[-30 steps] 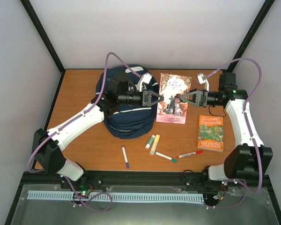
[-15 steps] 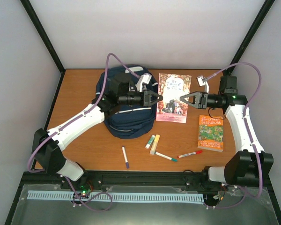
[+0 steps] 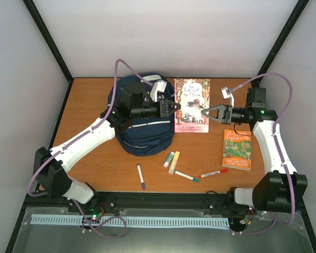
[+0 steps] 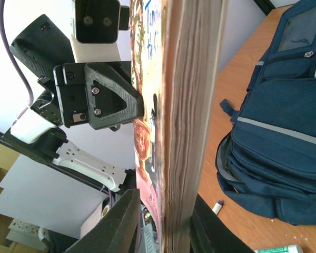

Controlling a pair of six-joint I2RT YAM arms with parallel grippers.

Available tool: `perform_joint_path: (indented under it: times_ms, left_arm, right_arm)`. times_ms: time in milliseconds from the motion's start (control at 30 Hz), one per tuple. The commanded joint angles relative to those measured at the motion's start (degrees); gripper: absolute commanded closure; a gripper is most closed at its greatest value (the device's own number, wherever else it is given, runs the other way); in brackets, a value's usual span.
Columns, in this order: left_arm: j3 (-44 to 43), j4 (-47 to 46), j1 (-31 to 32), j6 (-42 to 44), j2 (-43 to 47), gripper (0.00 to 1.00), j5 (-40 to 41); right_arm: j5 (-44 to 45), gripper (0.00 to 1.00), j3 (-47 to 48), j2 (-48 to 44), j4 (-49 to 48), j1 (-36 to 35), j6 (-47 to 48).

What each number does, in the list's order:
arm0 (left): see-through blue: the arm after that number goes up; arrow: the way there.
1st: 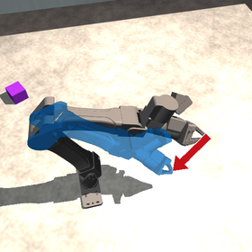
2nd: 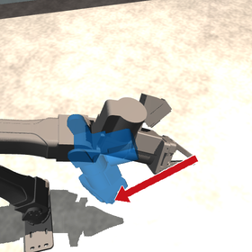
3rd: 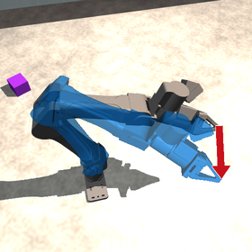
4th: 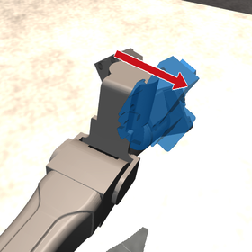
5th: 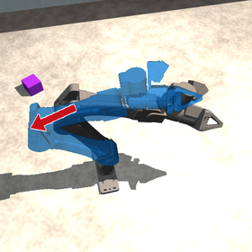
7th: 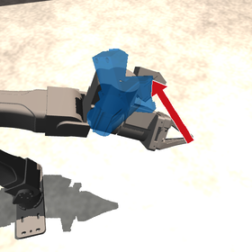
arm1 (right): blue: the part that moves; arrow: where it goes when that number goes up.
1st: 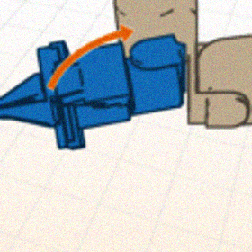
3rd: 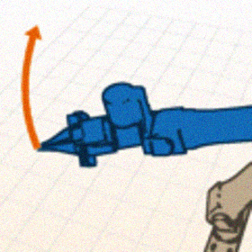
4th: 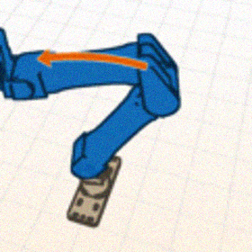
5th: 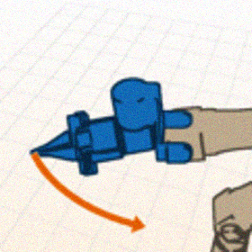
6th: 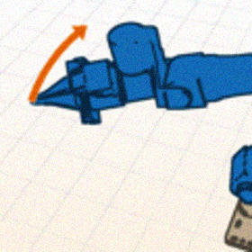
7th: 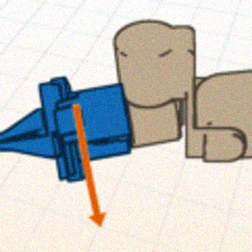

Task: Pack the student bag
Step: Pick up the book from the center of the board, then place the book in the student bag.

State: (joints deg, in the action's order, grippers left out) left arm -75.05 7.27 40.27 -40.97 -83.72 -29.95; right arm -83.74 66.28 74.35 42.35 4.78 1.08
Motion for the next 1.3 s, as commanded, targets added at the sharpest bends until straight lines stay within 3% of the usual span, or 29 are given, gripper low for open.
perform_joint_path:
  times_ms: [0,200,300,367,467,533,733,1000,1267]
  left_arm:
    - [-1.5,-2.4,-0.2,-0.7,0.4,0.99,2.8]
    - [-1.5,-1.8,-0.2,0.1,0.1,0.99,2.1]
    - [-2.1,0.8,-0.2,2.0,0.0,0.95,3.6]
    - [-3.3,4.9,-0.2,3.9,-0.6,0.83,6.2]
    - [-6.5,12.5,-0.2,6.4,-2.5,0.47,10.2]
    - [-7.8,17.2,-0.2,8.7,-3.5,0.36,12.5]
    - [-10.7,33.2,-0.2,20.0,-8.0,0.34,17.5]
    - [-8.3,46.8,-0.2,39.9,-12.5,0.31,33.0]
    - [-10.8,47.4,0.1,41.0,-19.4,0.35,30.2]
  right_arm:
    - [-1.0,0.78,-0.5,-1.7,-0.8,-0.3,-0.2]
    - [1.0,0.96,-0.5,-2.3,-1.4,-0.3,-0.5]
    - [4.2,0.97,-0.6,-2.4,-1.5,-0.1,-0.3]
    - [6.7,0.97,-0.5,-2.2,-1.8,0.7,0.0]
    - [11.6,0.97,-2.0,-2.6,-5.3,4.7,-2.5]
    - [13.2,0.97,-4.1,-1.9,-7.0,8.3,-3.7]
    - [22.9,0.97,-5.0,-0.7,-0.3,10.1,9.4]
    - [27.7,0.97,-14.4,-7.0,-5.5,10.2,12.0]
    - [26.8,0.97,-13.8,-5.5,-4.2,10.2,13.5]
